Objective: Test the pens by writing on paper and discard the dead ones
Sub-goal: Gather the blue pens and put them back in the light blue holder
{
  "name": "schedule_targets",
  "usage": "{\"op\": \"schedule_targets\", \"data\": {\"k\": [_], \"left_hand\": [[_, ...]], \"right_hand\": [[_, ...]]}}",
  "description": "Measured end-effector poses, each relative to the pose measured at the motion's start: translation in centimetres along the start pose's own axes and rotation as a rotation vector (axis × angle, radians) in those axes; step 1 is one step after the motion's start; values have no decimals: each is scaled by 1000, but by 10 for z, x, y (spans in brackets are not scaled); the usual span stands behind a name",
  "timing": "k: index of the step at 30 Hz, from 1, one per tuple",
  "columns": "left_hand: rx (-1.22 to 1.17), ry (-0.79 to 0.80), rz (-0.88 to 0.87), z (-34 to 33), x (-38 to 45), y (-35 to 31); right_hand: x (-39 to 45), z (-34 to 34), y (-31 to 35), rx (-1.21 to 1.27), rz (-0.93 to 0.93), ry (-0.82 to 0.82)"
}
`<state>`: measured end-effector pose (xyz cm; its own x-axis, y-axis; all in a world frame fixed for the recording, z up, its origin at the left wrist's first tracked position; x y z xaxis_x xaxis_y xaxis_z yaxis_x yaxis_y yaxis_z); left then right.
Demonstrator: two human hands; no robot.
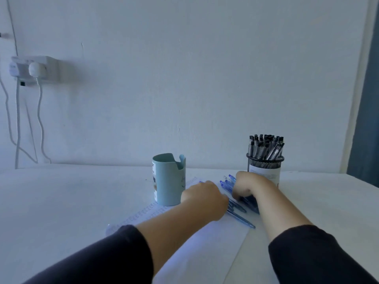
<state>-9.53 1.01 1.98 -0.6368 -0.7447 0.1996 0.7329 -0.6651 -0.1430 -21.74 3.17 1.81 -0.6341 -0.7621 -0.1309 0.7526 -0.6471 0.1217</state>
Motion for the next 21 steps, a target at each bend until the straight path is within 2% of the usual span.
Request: {"op": "schedule_targets", "data": {"k": [7, 14, 17, 21], "left_hand": [[-23, 131, 143, -15, 35, -5], [79, 293, 42, -23, 48, -33], [132, 277, 64, -34, 55, -30], [68, 233, 95, -37, 52, -26]], "right_hand": [[-7, 0, -3, -207, -1, 91], [-1, -12, -7, -272, -8, 191], [7, -13, -6, -194, -7, 149], [9, -7, -12, -129, -48, 78]]}}
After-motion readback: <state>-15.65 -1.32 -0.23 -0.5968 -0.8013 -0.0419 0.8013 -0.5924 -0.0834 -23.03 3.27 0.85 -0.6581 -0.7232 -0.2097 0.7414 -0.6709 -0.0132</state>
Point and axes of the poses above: each hand's wrist, its own x-axis towards the middle knuckle, its own z-axis out of the back of the hand, y = z × x, the point moved 10 cm from there along x, towards the middle knuckle, and after that the axes turned 6 degrees about -z, right-handed, at the moved point
